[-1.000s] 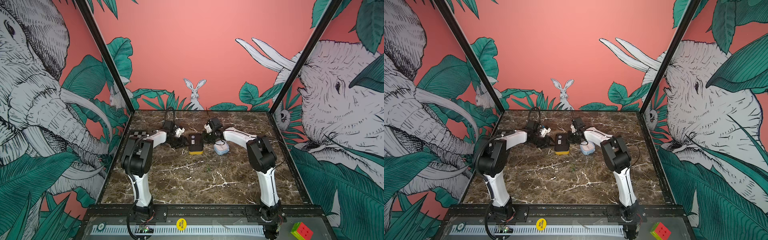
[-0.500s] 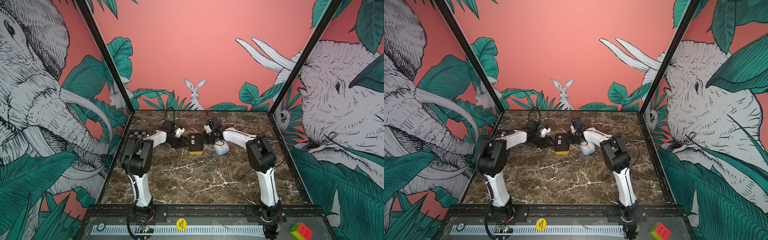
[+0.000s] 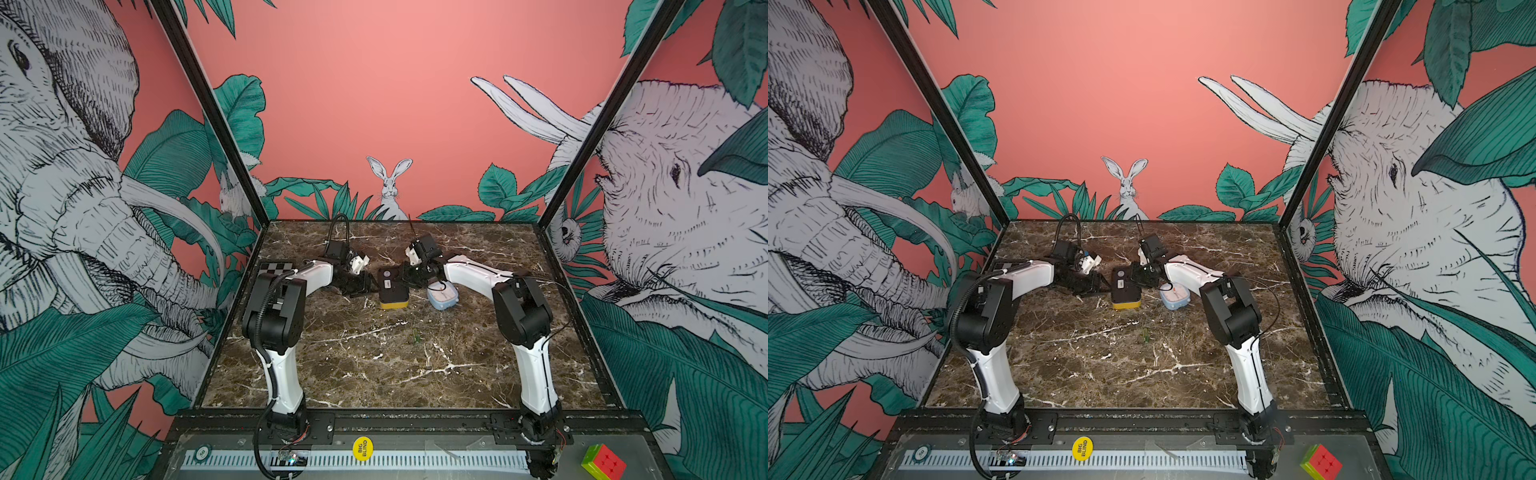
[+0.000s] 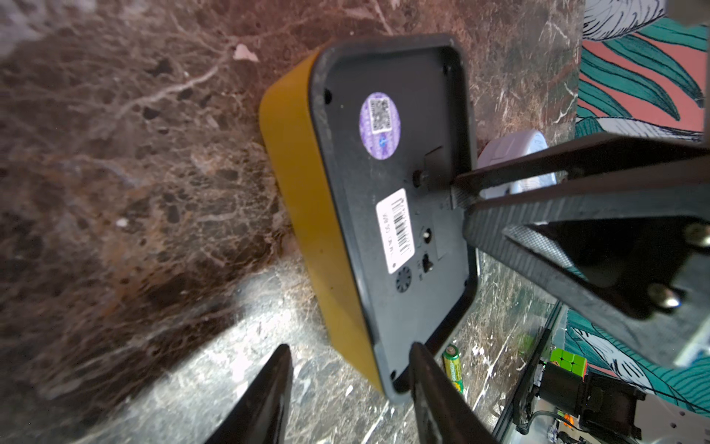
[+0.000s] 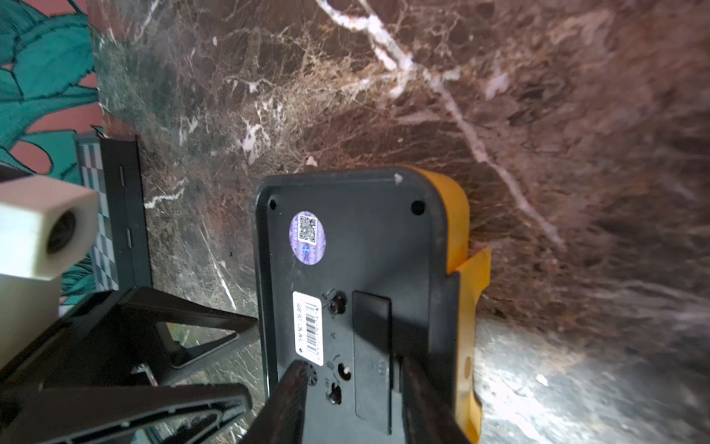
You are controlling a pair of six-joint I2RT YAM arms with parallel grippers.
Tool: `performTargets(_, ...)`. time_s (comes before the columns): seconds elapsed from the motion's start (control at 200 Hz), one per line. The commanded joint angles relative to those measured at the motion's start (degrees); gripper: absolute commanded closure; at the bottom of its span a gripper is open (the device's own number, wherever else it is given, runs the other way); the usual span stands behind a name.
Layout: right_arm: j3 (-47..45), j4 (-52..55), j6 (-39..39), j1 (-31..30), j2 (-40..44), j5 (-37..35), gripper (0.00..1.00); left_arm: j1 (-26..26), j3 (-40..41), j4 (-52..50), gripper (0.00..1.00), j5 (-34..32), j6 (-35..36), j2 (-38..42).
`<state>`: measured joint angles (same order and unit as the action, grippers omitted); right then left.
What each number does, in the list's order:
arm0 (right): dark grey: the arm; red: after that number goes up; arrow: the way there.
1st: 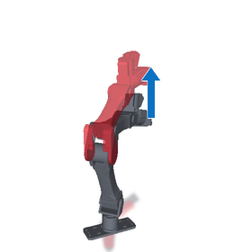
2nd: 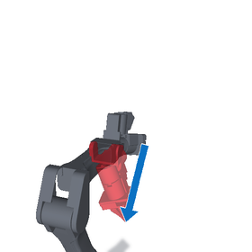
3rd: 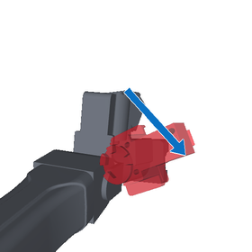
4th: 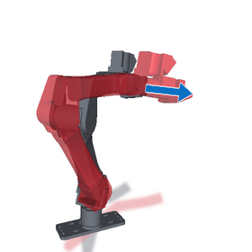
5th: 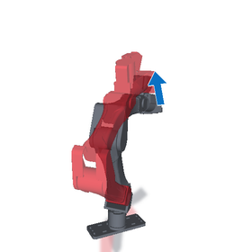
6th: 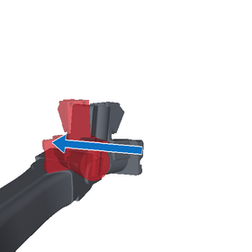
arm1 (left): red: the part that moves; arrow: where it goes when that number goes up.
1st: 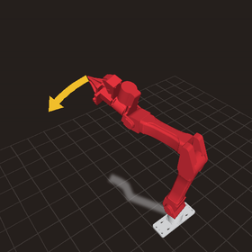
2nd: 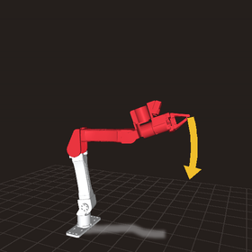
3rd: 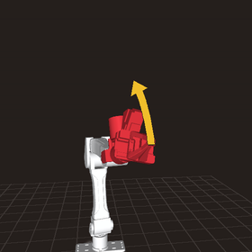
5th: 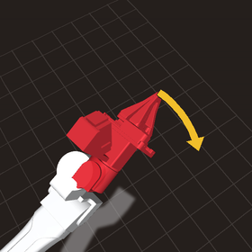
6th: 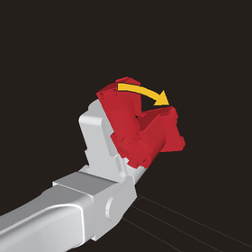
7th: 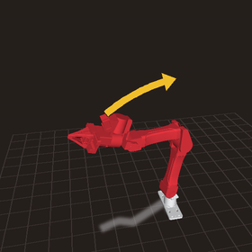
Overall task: Insert the battery into the alarm
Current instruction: Install the cover on the alarm.
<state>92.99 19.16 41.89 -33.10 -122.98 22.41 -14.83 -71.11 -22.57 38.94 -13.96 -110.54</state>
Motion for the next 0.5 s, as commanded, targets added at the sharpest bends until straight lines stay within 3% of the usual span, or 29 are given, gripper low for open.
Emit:
performTargets(0.0,0.9,1.7,-1.8,0.1,2.7,-2.9,0.56,0.4,-0.3,-1.3,0.49,-0.6,0.9,3.1)
performTargets(0.495,1.3,1.7,-4.3,0.1,4.8,-4.0,0.53,0.5,-1.6,-2.1,0.48,-1.1,0.8,2.5)
